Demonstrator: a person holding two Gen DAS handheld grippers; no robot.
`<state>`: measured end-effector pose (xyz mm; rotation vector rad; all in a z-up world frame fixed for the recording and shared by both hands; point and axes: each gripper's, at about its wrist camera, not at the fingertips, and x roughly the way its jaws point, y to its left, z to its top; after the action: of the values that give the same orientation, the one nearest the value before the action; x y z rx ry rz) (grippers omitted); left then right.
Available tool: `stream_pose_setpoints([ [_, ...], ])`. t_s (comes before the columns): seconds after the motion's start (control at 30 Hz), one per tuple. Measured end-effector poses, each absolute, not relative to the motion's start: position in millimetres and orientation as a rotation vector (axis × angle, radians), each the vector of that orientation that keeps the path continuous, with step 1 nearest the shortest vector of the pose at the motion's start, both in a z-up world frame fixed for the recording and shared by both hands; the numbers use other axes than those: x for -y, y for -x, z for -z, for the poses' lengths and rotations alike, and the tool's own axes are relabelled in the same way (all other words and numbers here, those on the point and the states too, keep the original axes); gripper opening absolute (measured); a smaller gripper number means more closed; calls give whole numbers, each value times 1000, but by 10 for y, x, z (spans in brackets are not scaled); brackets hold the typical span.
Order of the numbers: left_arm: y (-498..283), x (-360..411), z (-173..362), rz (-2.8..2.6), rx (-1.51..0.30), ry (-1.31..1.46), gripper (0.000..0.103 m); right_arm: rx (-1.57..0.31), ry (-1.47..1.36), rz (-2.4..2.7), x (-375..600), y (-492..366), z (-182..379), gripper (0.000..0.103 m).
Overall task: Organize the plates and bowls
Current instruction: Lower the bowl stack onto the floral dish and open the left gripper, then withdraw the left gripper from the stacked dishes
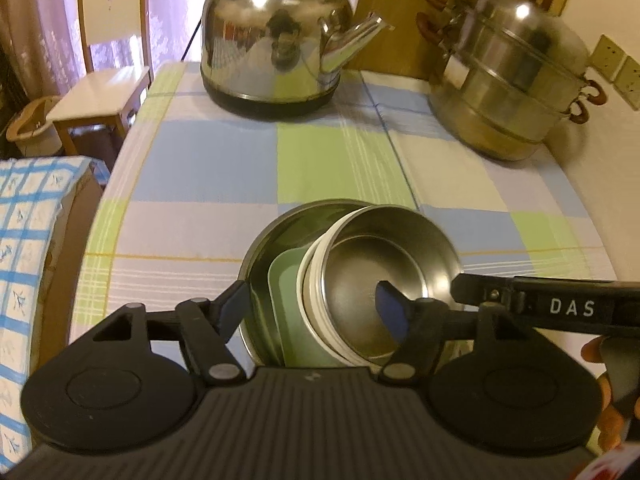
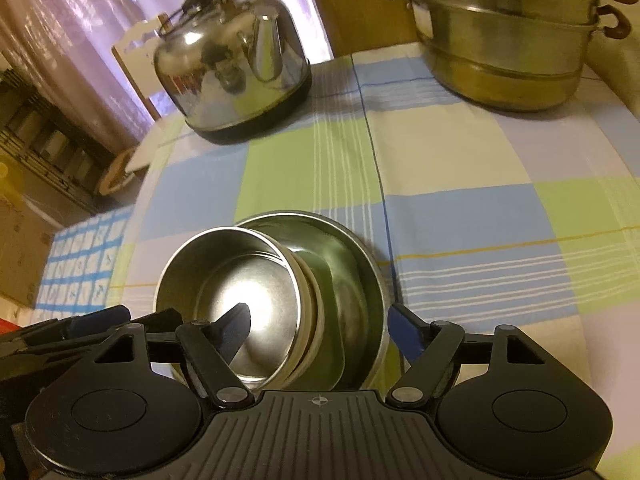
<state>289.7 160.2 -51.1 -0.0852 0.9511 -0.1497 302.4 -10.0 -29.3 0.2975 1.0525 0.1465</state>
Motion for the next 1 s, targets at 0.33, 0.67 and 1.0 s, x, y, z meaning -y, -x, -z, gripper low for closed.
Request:
stream_pose_setpoints([
  [0.33, -2395, -1612, 221, 130, -891, 68, 71, -987, -232, -154, 198, -2533, 13, 76],
  [0.67, -1741, -1307, 146, 93, -908, 75, 71, -990, -230, -236, 488, -1967, -89, 76],
  [1.0, -1148, -774, 147, 74, -923, 85, 71, -1008, -183, -269, 816, -1386, -95, 76],
])
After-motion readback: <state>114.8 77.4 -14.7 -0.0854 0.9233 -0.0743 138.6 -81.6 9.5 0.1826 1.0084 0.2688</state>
